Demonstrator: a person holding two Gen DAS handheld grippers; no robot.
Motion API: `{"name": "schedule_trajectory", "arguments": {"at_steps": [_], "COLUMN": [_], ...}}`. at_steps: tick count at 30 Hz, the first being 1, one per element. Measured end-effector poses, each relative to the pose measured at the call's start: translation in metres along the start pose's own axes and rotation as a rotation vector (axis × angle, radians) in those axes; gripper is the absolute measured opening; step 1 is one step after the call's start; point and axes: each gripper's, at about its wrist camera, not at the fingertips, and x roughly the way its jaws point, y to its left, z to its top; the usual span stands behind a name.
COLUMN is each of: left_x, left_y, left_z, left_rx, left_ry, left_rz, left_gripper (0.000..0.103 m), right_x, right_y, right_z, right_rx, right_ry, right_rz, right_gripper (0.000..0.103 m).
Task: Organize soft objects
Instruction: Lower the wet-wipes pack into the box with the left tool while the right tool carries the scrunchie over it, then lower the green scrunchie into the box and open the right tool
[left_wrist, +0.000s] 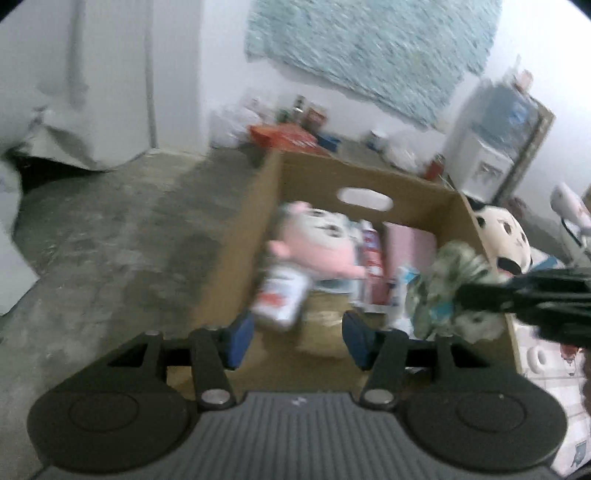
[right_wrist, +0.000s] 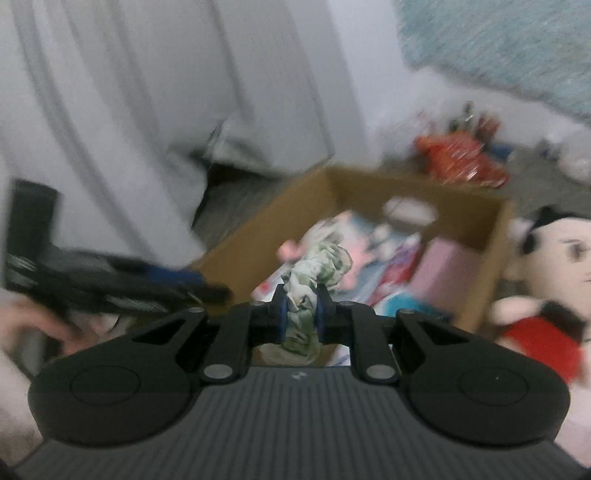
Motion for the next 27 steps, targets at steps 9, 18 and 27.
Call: {"name": "schedule_trajectory", "arguments": {"at_steps": [9,18,27], "left_x": [-0.037,-0.032,-0.037], "left_y": [0.073,0.084,0.082], "left_z": [-0.022,-0.032,-0.039], "left_rx": [-0.139,-0.131,-0.126], "left_ry": [-0.072,-0.095,-0.109], "left_rz": [0.026,-0.011,-0.027], "left_gripper": [0.054,0.062,0.063], "right_x": [0.109,0.179,0.139], "right_y": [0.071,0.091,0.095], "right_z": [0.01,-0.013,-0.006], "right_rx": [0.046,-0.079,-0.134], "right_ry": [0.184,0.268,0.244], "right_rz": [0.155,-0.084,-0.091], "right_gripper": [0.013,0.021,0.049]}}
